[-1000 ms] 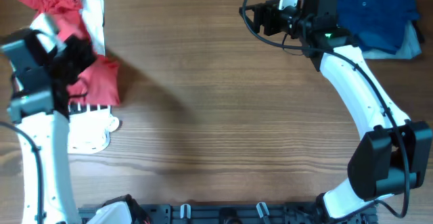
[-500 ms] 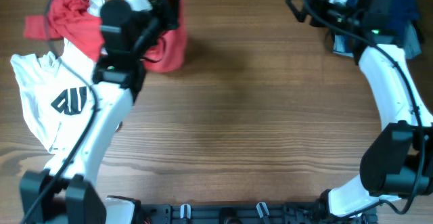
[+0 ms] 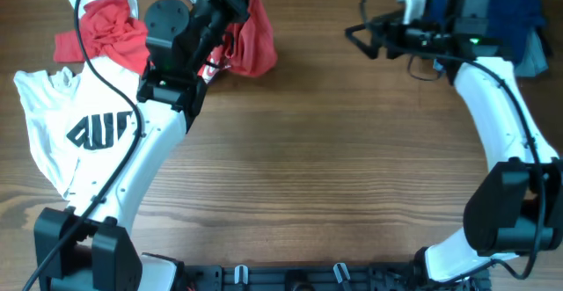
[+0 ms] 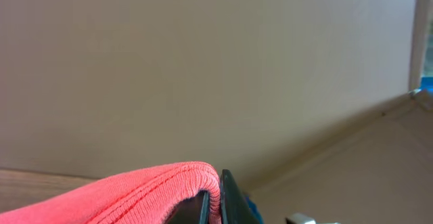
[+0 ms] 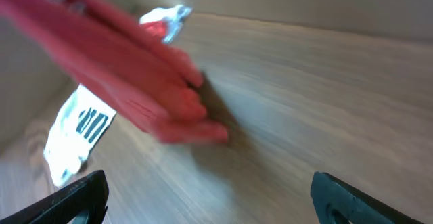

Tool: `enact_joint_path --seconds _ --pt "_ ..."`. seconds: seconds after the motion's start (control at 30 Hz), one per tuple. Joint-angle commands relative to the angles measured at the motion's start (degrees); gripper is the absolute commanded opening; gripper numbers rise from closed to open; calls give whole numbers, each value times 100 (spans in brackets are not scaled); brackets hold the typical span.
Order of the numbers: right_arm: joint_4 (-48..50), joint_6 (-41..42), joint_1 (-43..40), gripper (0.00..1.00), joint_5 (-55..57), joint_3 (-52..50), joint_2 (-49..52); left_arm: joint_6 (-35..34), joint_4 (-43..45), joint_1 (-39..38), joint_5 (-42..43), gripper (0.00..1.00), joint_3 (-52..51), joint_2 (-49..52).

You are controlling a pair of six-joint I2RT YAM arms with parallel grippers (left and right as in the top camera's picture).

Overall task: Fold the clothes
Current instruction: 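Grasp the red shirt edge with the left gripper and lift it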

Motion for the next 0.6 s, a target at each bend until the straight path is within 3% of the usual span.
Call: enact_joint_path --seconds 0.0,0.23,0.57 --pt "278 -713 693 96 -302 96 260 -151 -15 -26 72 4 400 -188" --pt "911 -485 1613 84 264 96 640 -153 -39 -37 76 4 466 -334" --pt "1384 -2 1965 83 337 96 1012 -153 -59 -37 72 4 466 -334"
